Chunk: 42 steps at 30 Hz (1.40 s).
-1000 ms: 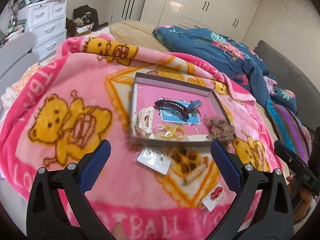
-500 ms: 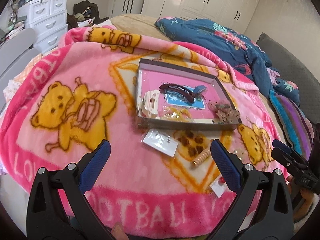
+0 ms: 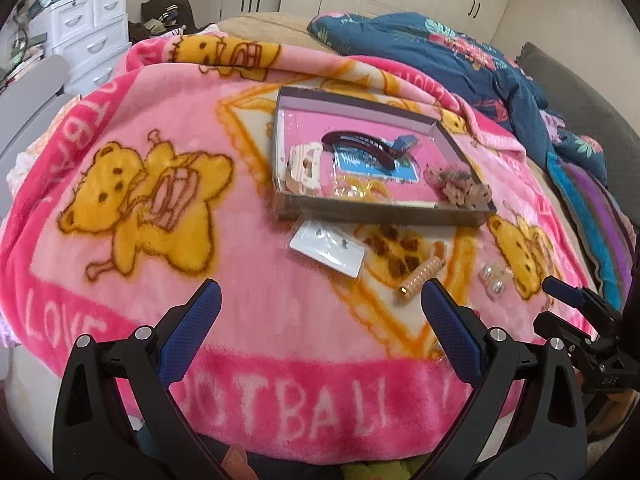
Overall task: Organize jewelry
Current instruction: 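Open both tools and pull them back toward the remaining items, then grasp the red bead earring card with right tool while left grasps white earring card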
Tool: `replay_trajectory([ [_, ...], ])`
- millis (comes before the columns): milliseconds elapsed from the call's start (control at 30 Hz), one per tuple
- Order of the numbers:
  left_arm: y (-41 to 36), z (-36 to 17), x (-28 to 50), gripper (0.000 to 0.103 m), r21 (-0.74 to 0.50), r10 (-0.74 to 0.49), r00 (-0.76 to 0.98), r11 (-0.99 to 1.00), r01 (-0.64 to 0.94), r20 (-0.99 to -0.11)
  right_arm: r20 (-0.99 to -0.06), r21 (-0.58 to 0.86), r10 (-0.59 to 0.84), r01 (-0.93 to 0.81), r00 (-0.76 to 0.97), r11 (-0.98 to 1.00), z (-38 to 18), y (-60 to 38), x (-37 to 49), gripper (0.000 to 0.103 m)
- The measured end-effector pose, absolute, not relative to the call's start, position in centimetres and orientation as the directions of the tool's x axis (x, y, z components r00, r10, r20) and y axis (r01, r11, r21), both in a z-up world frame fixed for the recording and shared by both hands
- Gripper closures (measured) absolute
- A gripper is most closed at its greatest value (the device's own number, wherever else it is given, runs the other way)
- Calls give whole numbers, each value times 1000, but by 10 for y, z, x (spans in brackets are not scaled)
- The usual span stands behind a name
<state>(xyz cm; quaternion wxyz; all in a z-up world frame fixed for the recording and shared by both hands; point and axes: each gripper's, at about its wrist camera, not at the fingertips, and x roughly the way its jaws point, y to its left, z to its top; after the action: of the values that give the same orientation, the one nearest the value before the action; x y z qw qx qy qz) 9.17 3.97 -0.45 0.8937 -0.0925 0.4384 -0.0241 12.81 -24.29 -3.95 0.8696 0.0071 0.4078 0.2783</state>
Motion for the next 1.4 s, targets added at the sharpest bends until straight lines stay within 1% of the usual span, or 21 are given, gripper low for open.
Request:
replay_trajectory([
  [567,26,-36,98,10,-120,-86,558,992,-25,-826,-789,212,459,-521,408,827,-90,-220,129,8],
  [800,26,-48,112,10,-115,-86,532,993,-22,-843,-813,175,433,-547,389,819,-108,-207,136,7],
  [833,25,-51,115,10,-114,-89,529,993,-15,-844,-816,164,427,-553,389,817,-111,-204,137,6],
  [1067,24,-61,138,10,-104,-86,511,995,-7,-855,-820,89,387,-574,422,814,-122,-191,136,5],
  [1100,25,-62,140,10,-105,-87,512,994,-7,-854,-818,89,389,-574,424,814,-123,-190,136,6],
  [1200,27,-65,153,10,-104,-86,509,995,-6,-856,-813,68,382,-581,439,811,-123,-187,135,15],
  [1333,28,-71,165,10,-100,-88,492,995,2,-866,-811,57,383,-592,442,804,-121,-186,135,20],
  [1400,26,-74,169,10,-103,-99,488,994,19,-867,-808,59,387,-593,444,803,-119,-187,134,20],
])
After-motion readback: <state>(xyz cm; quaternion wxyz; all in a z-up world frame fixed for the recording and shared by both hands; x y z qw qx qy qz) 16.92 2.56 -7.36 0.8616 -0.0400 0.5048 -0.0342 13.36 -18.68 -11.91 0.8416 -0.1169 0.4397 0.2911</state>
